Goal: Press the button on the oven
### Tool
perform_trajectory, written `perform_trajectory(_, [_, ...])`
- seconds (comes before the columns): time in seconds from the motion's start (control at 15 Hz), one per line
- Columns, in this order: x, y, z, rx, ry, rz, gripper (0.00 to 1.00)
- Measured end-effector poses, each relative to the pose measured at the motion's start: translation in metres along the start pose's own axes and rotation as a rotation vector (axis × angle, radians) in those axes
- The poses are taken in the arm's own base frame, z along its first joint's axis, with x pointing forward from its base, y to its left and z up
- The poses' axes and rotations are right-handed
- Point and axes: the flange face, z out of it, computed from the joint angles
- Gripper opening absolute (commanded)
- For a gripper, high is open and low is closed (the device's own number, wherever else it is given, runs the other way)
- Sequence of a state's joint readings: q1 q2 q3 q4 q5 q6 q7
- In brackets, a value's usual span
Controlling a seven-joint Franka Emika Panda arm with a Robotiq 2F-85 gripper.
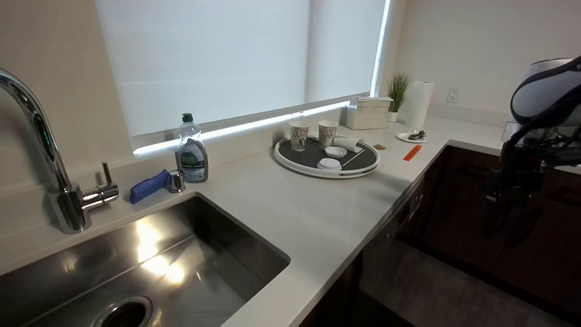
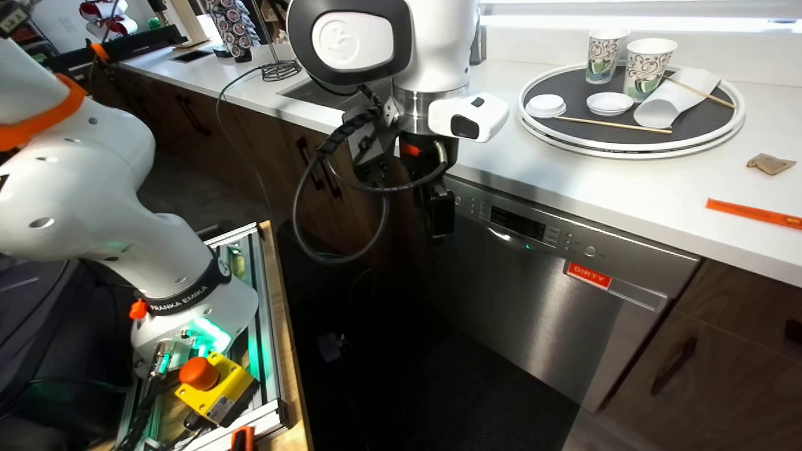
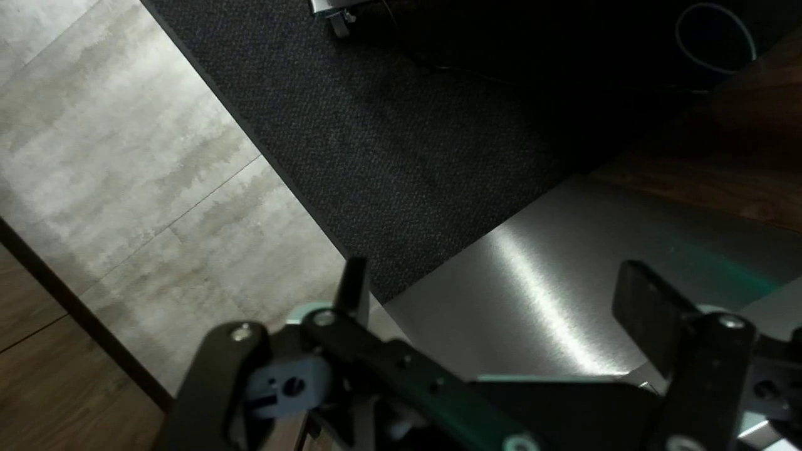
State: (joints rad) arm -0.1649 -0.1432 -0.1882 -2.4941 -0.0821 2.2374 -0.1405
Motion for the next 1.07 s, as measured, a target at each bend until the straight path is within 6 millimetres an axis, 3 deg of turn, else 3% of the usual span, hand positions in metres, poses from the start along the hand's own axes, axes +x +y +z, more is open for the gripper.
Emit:
perform_trajectory(0.33, [0.016,0.003,0.006,-0.072,0.116,-0.225,1.00])
perform_trajectory(0.73, [0.034,0.017,0.045,0.005,0.225,-0.431,1.00])
perform_trajectory(1.07, [0.049,0.024,0.071,0.056,0.215,-0.475,1.00])
